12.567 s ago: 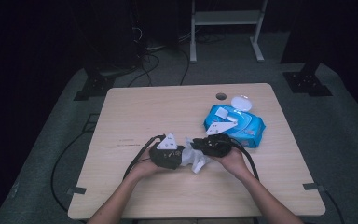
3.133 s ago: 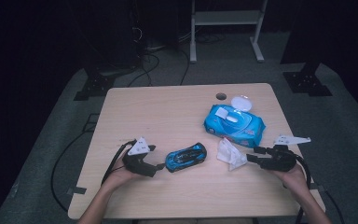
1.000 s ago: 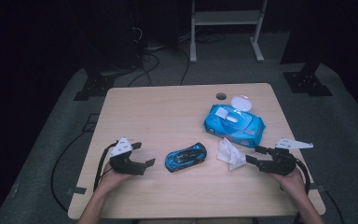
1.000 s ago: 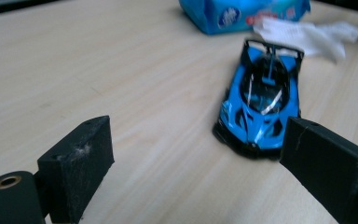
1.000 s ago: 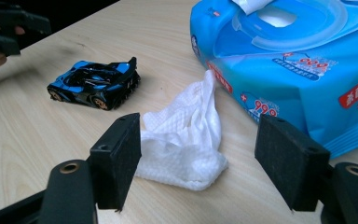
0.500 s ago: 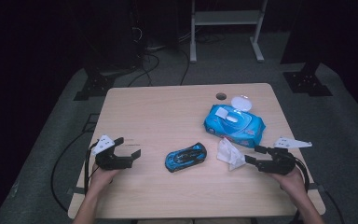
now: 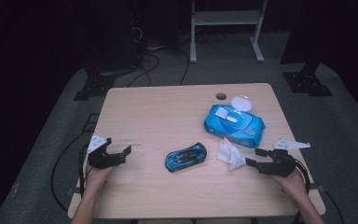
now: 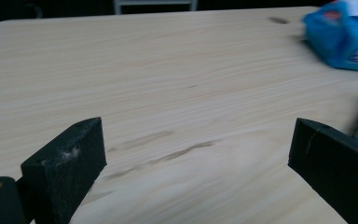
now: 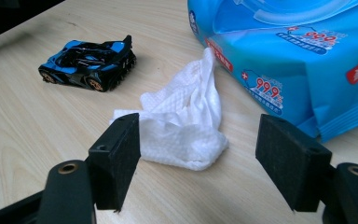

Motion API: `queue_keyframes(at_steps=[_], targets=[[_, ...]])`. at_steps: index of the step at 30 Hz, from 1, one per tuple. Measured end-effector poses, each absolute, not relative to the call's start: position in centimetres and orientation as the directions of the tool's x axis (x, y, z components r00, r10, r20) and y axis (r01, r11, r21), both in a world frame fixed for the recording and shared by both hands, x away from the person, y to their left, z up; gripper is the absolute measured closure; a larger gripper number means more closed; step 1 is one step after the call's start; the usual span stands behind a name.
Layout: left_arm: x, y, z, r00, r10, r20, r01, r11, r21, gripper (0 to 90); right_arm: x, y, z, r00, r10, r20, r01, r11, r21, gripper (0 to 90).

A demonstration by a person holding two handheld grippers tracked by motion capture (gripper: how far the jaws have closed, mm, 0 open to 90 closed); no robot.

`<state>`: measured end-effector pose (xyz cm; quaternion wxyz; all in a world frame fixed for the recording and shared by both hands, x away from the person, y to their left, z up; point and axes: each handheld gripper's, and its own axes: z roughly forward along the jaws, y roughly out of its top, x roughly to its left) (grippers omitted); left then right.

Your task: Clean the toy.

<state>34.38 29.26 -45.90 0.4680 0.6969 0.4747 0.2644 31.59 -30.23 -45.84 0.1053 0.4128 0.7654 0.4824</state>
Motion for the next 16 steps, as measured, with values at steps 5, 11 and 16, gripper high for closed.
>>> queue_keyframes(at_steps=[5, 11, 16], targets=[[34.5, 30.4, -46.2, 0.358, 0.926, -0.122, 0.422, -0.043, 0.906, 3.2, 31.6, -30.2, -45.9, -0.646, 0.725, 0.239, 0.53, 0.2, 0.824, 29.8], [34.7, 29.7, -46.2, 0.376, 0.921, -0.096, 0.406, -0.07, 0.911, 3.2, 31.5, -29.7, -46.0, -0.666, 0.71, 0.229, 0.523, 0.226, 0.822, 29.8], [34.8, 29.6, -46.3, 0.385, 0.919, -0.081, 0.401, -0.087, 0.912, 3.2, 31.6, -29.3, -46.1, -0.693, 0.689, 0.212, 0.506, 0.254, 0.824, 29.8]])
